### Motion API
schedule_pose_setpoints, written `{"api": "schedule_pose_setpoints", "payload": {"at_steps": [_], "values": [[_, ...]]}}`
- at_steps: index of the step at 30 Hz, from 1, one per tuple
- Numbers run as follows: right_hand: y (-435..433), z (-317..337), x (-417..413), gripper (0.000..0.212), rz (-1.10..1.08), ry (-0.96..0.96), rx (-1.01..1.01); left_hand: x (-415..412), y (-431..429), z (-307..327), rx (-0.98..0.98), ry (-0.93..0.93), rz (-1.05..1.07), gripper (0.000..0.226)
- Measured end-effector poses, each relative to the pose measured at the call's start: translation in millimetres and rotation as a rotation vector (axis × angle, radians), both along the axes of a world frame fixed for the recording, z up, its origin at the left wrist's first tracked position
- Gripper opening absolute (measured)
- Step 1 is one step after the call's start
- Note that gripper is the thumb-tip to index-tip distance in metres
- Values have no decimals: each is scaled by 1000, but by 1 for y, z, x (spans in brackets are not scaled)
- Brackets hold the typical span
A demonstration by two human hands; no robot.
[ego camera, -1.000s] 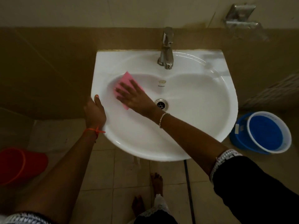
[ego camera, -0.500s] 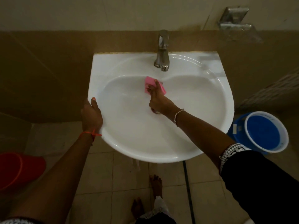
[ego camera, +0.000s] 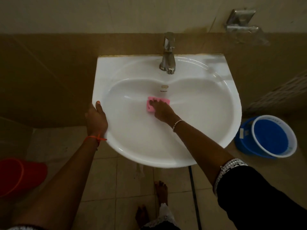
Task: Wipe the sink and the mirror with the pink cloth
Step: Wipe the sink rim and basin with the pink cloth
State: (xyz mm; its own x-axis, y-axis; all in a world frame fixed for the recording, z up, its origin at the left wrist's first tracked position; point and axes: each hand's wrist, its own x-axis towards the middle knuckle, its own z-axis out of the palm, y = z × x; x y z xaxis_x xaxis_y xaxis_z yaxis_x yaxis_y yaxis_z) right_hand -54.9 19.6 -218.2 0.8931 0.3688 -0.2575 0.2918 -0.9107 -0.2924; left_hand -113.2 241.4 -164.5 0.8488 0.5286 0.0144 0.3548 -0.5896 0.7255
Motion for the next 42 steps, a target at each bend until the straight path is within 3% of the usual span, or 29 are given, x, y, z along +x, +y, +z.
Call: {"api": "schedule_pose_setpoints", "payload": {"at_steps": [2, 4, 8, 16, 23, 26, 29, 31, 35, 37, 39, 42], "values": [[1, 6, 5, 36, -96, 83, 197, 1, -1, 1, -9, 8, 11, 42], [2, 14, 6, 22, -115, 135, 269, 1, -2, 1, -14, 4, 12, 42], [6, 28, -5, 31, -17, 233, 75, 1, -3, 1, 13, -1, 26, 42], [-4, 68, -41, 23, 170, 611, 24, 5, -5, 0, 82, 25, 69, 43], [-25, 105, -51, 33, 120, 1046, 22, 6, -4, -2, 81, 35, 65, 45], [-29, 118, -43, 29, 158, 1092, -151, 5, -3, -3, 68, 32, 48, 45], [-30, 129, -28, 16, 239, 891, -520, 5, -4, 0, 78, 36, 52, 45], [-41, 133, -17, 21, 154, 653, -533, 5, -4, 0, 82, 41, 52, 45], [-66, 109, 6, 29, -110, 102, 45, 5, -3, 0, 82, 63, 57, 45], [-67, 91, 7, 26, 3, -203, 153, 4, -5, 2, 70, 64, 54, 45], [-64, 67, 5, 28, 246, -393, -48, 3, -5, 2, 64, 65, 52, 45], [-52, 52, -6, 33, 611, -442, -465, 3, -4, 1, 70, 53, 37, 45]]}}
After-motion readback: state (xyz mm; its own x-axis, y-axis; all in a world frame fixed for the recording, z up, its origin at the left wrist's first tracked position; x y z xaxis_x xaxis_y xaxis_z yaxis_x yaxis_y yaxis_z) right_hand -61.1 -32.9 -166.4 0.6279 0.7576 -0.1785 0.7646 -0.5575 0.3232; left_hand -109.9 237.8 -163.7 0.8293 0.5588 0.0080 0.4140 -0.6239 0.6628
